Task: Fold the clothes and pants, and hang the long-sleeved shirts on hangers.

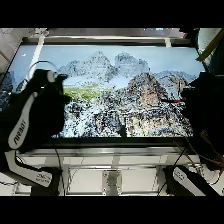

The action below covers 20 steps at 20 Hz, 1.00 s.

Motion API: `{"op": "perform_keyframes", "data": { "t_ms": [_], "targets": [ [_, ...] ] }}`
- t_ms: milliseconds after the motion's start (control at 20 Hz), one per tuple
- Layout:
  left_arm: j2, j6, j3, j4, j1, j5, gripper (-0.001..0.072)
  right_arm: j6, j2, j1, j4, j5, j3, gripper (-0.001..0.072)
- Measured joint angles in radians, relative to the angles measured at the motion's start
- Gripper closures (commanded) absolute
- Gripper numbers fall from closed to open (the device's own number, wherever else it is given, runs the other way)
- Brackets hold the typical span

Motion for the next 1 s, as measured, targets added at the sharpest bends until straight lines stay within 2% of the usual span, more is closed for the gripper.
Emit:
{"op": "perform_keyframes", "data": {
  "t_ms": [100, 200, 250, 300, 350, 450, 500, 600, 650, 900, 950, 1000],
  "targets": [
    [0.003, -0.001, 0.011, -0.107, -0.156, 0.111, 0.0685, -0.002, 0.0, 0.0, -0.035, 0.0, 0.0, 0.0696],
    [0.003, -0.002, 0.018, -0.185, -0.311, 0.283, 0.0667, -0.005, 0.0, 0.0, -0.062, 0.0, 0.0, 0.0696],
    [0.004, -0.002, 0.019, -0.209, -0.373, 0.379, 0.0584, -0.011, 0.0, 0.0, -0.071, 0.0, 0.0, 0.0695],
    [0.007, -0.008, 0.021, -0.23, -0.43, 0.486, 0.039, -0.021, 0.0, 0.0, -0.078, -0.001, 0.0, 0.0689],
    [0.011, -0.017, 0.026, -0.243, -0.471, 0.579, 0.0271, -0.028, 0.0, 0.0, -0.082, -0.009, -0.001, 0.0656],
    [0.022, -0.031, 0.039, -0.257, -0.512, 0.713, 0.027, -0.04, -0.005, 0.0, -0.074, -0.033, -0.01, 0.0489],
    [0.035, -0.038, 0.046, -0.26, -0.511, 0.749, 0.0272, -0.044, -0.009, 0.001, -0.063, -0.043, -0.019, 0.044],
    [0.068, -0.044, 0.052, -0.238, -0.472, 0.741, 0.028, -0.05, -0.016, 0.013, -0.048, -0.051, -0.061, 0.044],
    [0.089, -0.048, 0.054, -0.209, -0.429, 0.692, 0.0302, -0.051, -0.017, 0.024, -0.045, -0.053, -0.093, 0.044],
    [0.134, -0.111, -0.015, -0.151, -0.15, 0.381, 0.0304, -0.058, -0.019, 0.145, -0.005, -0.103, -0.343, 0.0427],
    [0.138, -0.122, -0.051, -0.162, -0.094, 0.353, 0.0304, -0.059, -0.019, 0.183, 0.022, -0.134, -0.394, 0.0309],
    [0.142, -0.126, -0.089, -0.174, -0.045, 0.341, 0.0304, -0.059, -0.019, 0.229, 0.049, -0.184, -0.447, 0.0139]
  ]
}}
